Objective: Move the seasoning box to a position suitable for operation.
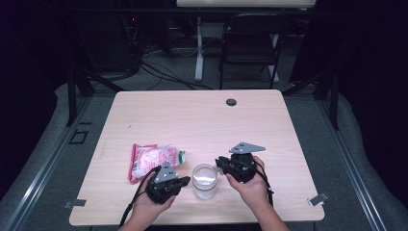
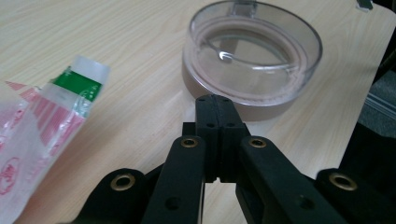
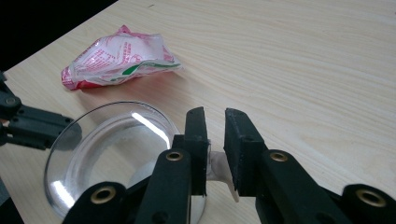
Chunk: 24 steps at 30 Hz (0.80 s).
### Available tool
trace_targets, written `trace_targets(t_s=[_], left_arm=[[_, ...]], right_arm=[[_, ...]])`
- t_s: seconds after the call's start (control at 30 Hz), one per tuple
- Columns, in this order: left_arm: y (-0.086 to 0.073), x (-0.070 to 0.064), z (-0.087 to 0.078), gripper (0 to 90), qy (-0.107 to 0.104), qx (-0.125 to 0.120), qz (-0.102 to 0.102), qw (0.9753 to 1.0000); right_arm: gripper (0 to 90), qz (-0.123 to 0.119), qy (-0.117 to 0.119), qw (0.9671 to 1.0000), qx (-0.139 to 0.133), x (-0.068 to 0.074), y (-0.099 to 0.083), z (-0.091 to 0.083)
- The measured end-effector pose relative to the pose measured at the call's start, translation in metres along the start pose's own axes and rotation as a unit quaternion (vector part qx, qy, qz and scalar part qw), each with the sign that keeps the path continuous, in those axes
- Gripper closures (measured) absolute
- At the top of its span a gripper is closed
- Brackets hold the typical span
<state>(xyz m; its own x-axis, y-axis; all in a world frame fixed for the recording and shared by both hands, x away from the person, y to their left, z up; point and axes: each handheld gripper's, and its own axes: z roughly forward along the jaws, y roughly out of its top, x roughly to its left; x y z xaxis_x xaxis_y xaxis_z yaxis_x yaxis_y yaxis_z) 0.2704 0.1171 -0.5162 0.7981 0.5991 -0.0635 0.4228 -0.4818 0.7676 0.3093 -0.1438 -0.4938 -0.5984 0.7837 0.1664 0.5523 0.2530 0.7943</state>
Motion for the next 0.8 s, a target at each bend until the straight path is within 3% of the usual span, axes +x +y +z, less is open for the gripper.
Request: trace_targets(t_s=[0.33,0.8], left_arm=[[-0.0005,-0.0014,0.0020,90.0,-0.002,0.001,0.000,1.0000],[-0.0035,-0.0059,0.0043,90.0,-0.013,0.022,0.014,0.9996]], right_arm=[[83.0,0.010,0.010,0.9999,-0.005,-0.0006,-0.0012,0.0006],[83.9,0.012,0.016,0.9998,-0.008,0.0004,-0.0030,0.0006]])
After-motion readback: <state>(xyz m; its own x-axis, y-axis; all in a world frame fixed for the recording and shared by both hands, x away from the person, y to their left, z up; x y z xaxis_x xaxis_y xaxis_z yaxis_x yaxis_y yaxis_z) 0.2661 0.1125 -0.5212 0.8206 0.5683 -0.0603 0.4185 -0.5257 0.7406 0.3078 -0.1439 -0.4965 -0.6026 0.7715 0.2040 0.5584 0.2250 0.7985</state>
